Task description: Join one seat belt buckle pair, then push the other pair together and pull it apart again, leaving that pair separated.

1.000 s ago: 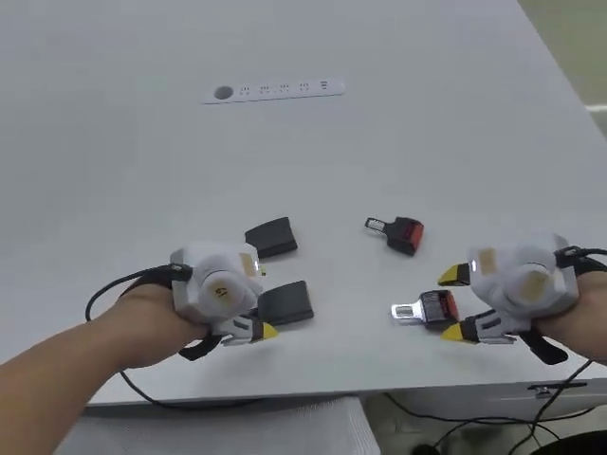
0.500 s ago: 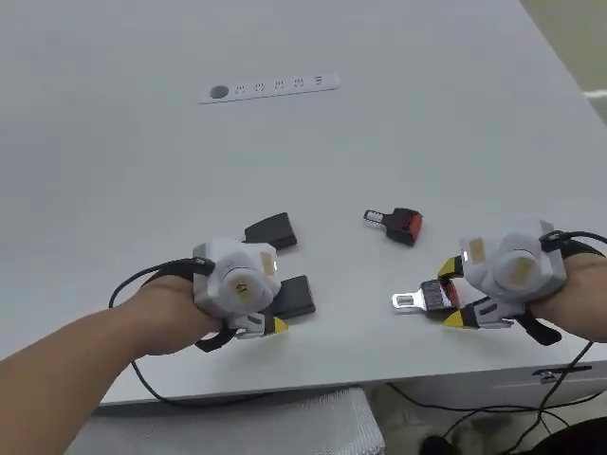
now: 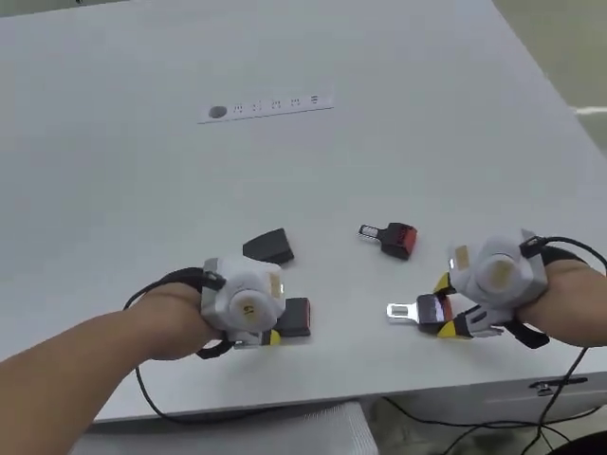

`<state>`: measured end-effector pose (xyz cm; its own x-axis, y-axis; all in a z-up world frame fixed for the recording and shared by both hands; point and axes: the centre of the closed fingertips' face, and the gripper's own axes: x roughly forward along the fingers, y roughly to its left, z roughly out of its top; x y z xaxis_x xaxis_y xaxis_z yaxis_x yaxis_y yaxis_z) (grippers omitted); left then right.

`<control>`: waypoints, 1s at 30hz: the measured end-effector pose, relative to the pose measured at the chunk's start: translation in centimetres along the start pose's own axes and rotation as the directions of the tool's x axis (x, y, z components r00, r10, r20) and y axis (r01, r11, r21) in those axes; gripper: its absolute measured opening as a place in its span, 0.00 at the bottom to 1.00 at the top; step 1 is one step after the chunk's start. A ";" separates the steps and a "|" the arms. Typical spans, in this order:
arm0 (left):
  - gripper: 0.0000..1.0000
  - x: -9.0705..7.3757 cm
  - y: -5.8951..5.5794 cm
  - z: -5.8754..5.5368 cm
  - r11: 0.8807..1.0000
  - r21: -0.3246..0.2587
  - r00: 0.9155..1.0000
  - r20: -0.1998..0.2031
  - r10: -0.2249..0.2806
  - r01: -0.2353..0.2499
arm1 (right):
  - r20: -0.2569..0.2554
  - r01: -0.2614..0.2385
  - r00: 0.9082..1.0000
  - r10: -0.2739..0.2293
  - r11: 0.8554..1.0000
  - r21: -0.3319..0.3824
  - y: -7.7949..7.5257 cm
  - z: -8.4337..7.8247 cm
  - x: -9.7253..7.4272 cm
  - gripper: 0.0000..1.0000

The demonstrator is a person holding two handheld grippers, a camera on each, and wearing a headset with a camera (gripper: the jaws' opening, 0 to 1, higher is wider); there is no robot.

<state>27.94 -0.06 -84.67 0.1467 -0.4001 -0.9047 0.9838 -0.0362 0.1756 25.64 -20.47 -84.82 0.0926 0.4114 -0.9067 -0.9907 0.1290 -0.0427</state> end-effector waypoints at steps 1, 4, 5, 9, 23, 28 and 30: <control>0.34 0.0 0.0 0.0 1.000 -0.002 1.000 0.001 0.001 -0.001 | -0.009 -0.002 1.000 0.002 1.000 -0.014 0.0 0.0 0.0 0.32; 0.34 0.1 0.0 -0.1 1.000 -0.002 1.000 -0.002 0.008 -0.008 | -0.017 -0.011 1.000 0.011 1.000 -0.028 0.0 0.0 0.0 0.32; 0.34 0.1 0.0 -0.1 1.000 -0.002 1.000 -0.008 0.008 -0.008 | -0.020 -0.014 1.000 0.013 0.999 -0.029 0.0 -0.1 0.0 0.32; 0.34 0.1 -0.1 -0.1 1.000 -0.002 1.000 -0.016 0.008 -0.008 | -0.027 -0.016 1.000 0.015 1.000 -0.027 0.0 -0.1 0.0 0.32; 0.34 0.0 -0.2 0.0 1.000 0.005 1.000 -0.020 0.006 -0.006 | -0.017 -0.001 1.000 0.001 1.000 0.014 0.7 1.0 0.4 0.33; 0.33 -0.1 -0.2 0.0 1.000 0.000 1.000 -0.022 0.014 -0.014 | 0.008 0.004 1.000 -0.004 1.000 0.003 0.9 2.6 0.9 0.33; 0.34 -0.1 -0.2 0.0 1.000 0.001 1.000 -0.023 0.015 -0.015 | 0.021 0.002 1.000 -0.002 1.000 -0.006 1.0 3.4 1.2 0.33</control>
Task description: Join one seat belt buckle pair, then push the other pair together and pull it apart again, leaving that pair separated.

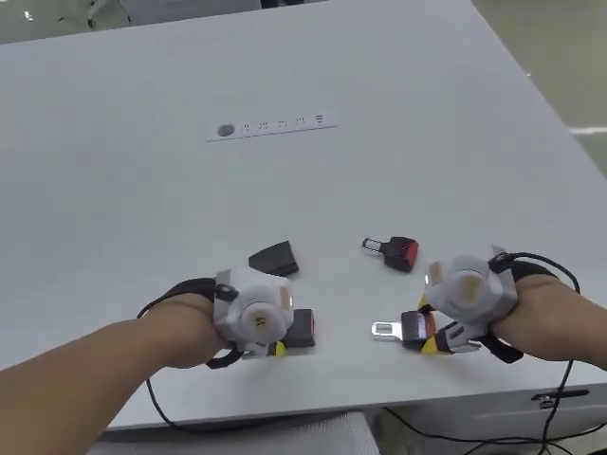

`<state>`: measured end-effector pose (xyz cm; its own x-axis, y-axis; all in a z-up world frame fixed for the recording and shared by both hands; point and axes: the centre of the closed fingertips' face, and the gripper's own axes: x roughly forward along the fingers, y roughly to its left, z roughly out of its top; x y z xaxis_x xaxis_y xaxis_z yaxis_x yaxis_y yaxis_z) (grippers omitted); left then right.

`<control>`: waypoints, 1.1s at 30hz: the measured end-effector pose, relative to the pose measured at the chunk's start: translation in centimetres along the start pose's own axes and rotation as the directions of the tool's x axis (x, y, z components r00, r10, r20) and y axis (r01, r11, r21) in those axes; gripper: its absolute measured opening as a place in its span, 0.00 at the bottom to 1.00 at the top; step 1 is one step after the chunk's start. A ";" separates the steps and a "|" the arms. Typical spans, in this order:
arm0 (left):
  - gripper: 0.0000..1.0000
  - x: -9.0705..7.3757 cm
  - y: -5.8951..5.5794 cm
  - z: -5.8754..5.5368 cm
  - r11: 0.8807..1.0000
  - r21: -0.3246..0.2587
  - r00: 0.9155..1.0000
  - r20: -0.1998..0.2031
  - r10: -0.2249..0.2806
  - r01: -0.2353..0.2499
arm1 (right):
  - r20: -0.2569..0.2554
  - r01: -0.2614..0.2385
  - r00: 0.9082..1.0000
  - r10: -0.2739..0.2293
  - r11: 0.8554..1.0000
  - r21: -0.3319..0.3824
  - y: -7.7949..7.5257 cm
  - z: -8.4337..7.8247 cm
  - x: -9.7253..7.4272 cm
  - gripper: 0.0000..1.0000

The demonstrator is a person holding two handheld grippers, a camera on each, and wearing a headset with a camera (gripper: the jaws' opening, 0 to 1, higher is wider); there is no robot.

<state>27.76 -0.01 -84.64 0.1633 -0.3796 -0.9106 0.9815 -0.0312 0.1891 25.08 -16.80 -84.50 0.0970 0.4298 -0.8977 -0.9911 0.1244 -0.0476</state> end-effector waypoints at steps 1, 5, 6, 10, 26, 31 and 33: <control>0.34 0.0 0.0 0.0 1.000 0.000 1.000 0.000 0.000 0.000 | -0.001 0.001 1.000 -0.001 1.000 0.000 0.0 0.2 0.1 0.33; 0.34 0.0 0.0 0.0 1.000 0.002 1.000 0.004 -0.002 0.002 | 0.015 0.007 1.000 -0.007 1.000 -0.001 0.0 1.3 0.7 0.33; 0.34 0.0 0.0 0.0 1.000 -0.001 1.000 0.003 -0.004 0.004 | 0.020 0.008 1.000 -0.008 1.000 -0.002 0.1 1.7 0.9 0.33; 0.34 0.0 0.0 0.0 1.000 0.009 1.000 -0.001 -0.003 0.003 | 0.036 0.011 0.999 -0.011 1.000 0.003 0.2 2.6 1.4 0.33; 0.34 0.2 -0.1 0.0 0.999 0.036 0.999 -0.027 -0.017 0.018 | 0.076 0.008 0.997 -0.010 1.000 0.022 0.0 6.3 3.2 0.33; 0.34 0.2 -0.1 0.0 0.999 0.035 0.999 -0.027 -0.017 0.018 | 0.070 0.005 0.998 -0.005 1.000 0.010 -0.1 6.7 3.5 0.32; 0.34 0.2 -0.1 0.0 0.999 0.035 0.999 -0.028 -0.017 0.018 | 0.065 0.003 0.998 -0.003 1.000 0.002 0.0 6.8 3.5 0.32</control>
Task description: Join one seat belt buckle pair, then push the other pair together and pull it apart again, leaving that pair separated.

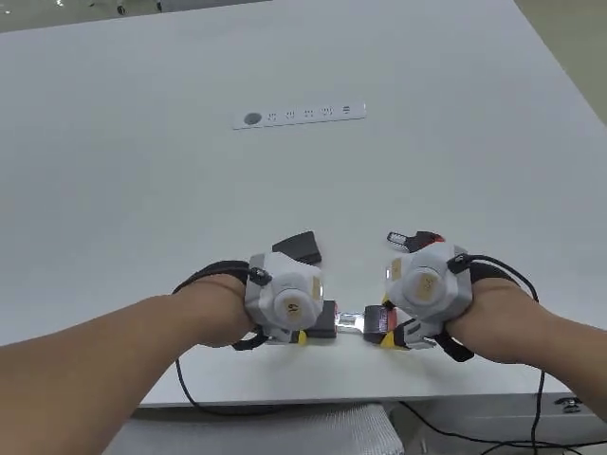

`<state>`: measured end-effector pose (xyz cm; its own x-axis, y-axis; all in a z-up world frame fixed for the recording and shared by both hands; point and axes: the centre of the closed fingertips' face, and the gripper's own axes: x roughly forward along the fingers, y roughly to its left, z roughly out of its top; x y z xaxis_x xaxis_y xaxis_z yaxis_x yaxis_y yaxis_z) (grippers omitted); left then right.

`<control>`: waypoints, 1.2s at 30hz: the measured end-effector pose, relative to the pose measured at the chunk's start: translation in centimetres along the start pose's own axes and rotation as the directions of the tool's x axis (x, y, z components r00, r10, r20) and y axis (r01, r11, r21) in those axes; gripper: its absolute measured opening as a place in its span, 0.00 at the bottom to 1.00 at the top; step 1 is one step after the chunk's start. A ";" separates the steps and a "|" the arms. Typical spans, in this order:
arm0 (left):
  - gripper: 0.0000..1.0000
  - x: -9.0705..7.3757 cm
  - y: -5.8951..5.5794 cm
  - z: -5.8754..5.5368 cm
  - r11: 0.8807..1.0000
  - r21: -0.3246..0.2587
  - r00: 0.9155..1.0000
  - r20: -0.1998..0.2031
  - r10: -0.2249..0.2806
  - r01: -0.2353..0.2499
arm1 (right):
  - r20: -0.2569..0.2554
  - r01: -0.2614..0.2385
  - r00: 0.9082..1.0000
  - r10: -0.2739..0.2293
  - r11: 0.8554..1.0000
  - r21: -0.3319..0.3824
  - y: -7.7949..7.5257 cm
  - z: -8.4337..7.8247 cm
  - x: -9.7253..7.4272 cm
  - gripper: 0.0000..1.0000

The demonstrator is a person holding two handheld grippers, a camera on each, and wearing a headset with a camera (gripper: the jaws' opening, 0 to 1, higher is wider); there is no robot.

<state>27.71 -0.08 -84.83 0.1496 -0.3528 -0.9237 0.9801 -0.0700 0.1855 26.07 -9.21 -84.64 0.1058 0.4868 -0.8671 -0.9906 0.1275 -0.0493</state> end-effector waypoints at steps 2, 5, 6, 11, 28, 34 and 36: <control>0.34 0.0 0.0 0.0 1.000 -0.001 1.000 0.002 0.000 0.000 | -0.002 0.001 1.000 -0.001 1.000 -0.005 0.0 0.1 -0.1 0.32; 0.34 0.0 0.0 0.0 1.000 -0.003 1.000 0.003 0.001 -0.001 | 0.007 -0.001 1.000 0.001 1.000 0.003 0.0 0.5 0.1 0.32; 0.34 0.0 0.0 0.0 1.000 -0.004 1.000 0.002 0.002 -0.002 | 0.007 -0.002 1.000 0.002 1.000 0.001 0.1 0.6 0.2 0.32; 0.34 0.0 0.0 0.0 1.000 -0.004 1.000 0.005 0.004 -0.004 | 0.015 0.000 1.000 0.000 1.000 -0.005 0.2 1.3 0.6 0.32; 0.32 0.2 -0.1 0.0 1.000 -0.004 1.000 -0.012 0.007 -0.007 | 0.030 -0.003 1.000 0.003 1.000 0.006 -0.2 1.7 0.8 0.30; 0.32 0.2 0.0 -0.1 1.000 -0.002 1.000 -0.006 -0.009 0.009 | 0.024 -0.012 1.000 0.013 1.000 -0.018 -0.3 1.8 0.9 0.29; 0.32 0.2 0.0 0.0 1.000 -0.002 1.000 -0.005 -0.011 0.011 | 0.020 -0.014 1.000 0.015 1.000 -0.024 -0.3 1.9 0.9 0.29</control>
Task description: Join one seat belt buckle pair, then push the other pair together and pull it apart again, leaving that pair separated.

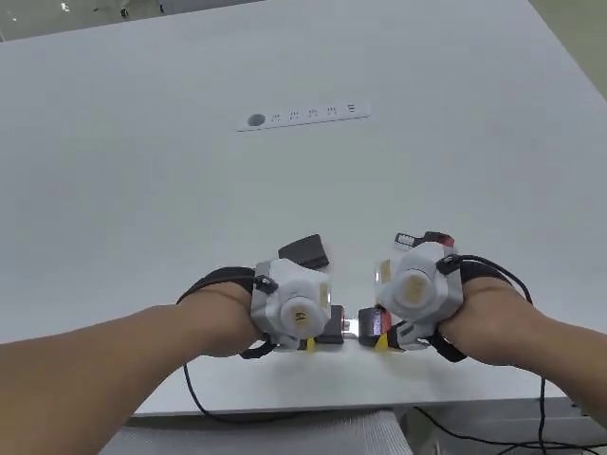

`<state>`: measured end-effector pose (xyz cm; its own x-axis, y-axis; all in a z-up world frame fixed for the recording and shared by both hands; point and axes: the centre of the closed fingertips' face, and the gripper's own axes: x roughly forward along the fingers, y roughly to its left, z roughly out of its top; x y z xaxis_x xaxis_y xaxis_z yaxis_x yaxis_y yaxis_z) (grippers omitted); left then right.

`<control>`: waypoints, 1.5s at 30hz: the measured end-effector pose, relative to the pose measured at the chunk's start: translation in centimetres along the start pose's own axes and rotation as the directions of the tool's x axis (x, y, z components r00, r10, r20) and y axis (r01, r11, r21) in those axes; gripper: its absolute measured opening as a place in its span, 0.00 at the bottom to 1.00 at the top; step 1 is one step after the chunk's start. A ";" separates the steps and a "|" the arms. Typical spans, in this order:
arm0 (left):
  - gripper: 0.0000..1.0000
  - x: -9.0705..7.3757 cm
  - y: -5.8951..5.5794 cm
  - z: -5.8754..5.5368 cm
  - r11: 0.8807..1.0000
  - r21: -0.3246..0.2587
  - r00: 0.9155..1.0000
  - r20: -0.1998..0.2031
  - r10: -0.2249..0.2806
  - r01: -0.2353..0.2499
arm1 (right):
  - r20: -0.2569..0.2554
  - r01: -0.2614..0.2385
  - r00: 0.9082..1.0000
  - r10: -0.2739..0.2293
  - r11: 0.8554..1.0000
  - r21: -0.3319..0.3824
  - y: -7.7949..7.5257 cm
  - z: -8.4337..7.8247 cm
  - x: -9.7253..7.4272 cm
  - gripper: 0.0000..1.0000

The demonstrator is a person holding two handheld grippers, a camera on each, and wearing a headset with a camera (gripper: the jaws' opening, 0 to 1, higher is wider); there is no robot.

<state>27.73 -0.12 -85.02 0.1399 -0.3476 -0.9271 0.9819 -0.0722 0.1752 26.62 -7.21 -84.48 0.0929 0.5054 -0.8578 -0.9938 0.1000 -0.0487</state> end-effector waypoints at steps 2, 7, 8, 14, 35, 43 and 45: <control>0.32 0.0 0.0 0.0 1.000 -0.005 1.000 0.003 0.002 -0.002 | -0.001 -0.001 1.000 0.001 1.000 -0.001 -0.1 0.0 0.1 0.29; 0.32 0.0 0.1 -0.1 1.000 -0.027 1.000 0.011 0.005 -0.005 | 0.004 -0.003 1.000 0.003 1.000 -0.001 -0.2 0.4 0.4 0.29; 0.32 0.0 0.1 0.0 1.000 -0.025 1.000 0.010 0.003 -0.003 | 0.011 -0.003 1.000 0.003 1.000 0.000 -0.2 0.7 0.5 0.29; 0.32 0.0 0.0 0.0 1.000 -0.025 1.000 0.007 -0.002 0.002 | 0.018 -0.001 1.000 0.001 1.000 -0.006 -0.1 1.3 0.9 0.29; 0.32 -0.3 0.1 -0.7 1.000 -0.029 0.999 0.049 0.000 0.002 | 0.063 0.002 0.998 -0.003 1.000 0.016 -0.1 1.0 0.8 0.30; 0.32 -0.3 0.3 -0.8 0.999 -0.041 0.999 0.048 0.004 -0.002 | 0.063 -0.003 0.998 0.002 1.000 0.003 -0.1 1.3 0.8 0.30; 0.32 -0.3 0.3 -0.8 0.999 -0.046 0.999 0.049 -0.004 0.006 | 0.064 -0.002 0.998 0.002 1.000 0.001 -0.1 1.3 0.8 0.31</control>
<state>28.12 0.72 -84.94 0.1297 -0.3928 -0.9104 0.9875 -0.0314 0.1542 26.89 -5.71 -84.50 0.0946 0.5592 -0.8236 -0.9939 0.0999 -0.0463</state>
